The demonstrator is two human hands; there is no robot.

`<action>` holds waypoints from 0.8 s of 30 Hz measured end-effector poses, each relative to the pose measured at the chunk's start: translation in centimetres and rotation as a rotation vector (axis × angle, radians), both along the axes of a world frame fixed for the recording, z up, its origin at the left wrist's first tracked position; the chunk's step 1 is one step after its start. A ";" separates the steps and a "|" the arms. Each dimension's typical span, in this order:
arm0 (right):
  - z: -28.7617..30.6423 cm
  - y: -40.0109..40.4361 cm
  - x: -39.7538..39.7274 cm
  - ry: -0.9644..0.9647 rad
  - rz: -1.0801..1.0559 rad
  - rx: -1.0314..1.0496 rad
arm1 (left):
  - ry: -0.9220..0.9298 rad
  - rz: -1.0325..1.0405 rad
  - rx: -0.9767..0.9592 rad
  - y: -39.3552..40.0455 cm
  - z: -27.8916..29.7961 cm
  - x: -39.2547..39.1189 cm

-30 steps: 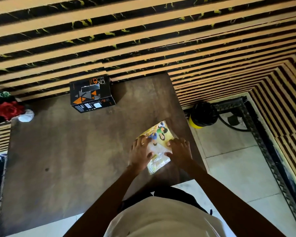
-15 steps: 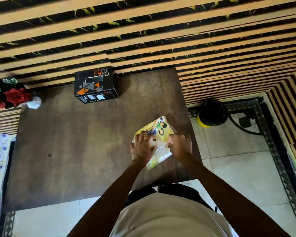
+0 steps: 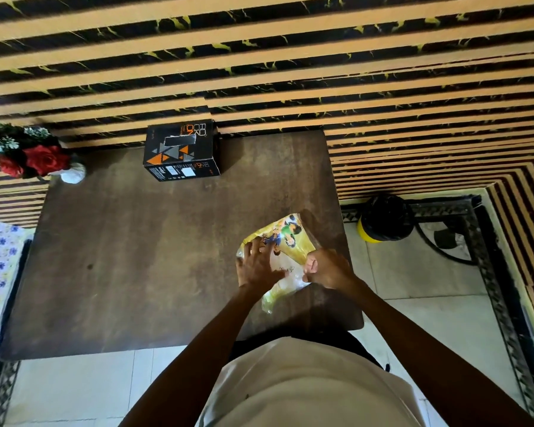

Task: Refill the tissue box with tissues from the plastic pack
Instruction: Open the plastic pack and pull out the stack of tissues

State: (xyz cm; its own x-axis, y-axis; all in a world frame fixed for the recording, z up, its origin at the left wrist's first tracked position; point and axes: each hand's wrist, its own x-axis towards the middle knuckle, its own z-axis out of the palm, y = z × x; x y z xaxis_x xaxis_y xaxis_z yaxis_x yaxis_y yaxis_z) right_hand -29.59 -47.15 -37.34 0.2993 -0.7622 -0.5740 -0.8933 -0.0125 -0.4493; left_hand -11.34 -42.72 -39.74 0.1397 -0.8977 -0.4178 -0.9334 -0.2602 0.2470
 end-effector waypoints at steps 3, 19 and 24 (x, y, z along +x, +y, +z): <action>-0.1 0.6 -1.3 0.016 0.052 0.035 | -0.024 -0.034 -0.004 -0.1 0.1 0.1; -3.0 7.2 -6.0 -0.135 -0.152 0.017 | -0.009 -0.356 -0.003 3.8 -2.1 -1.1; -3.5 7.3 -6.1 -0.314 -0.363 0.096 | -0.012 -0.387 -0.021 2.1 -2.0 -0.6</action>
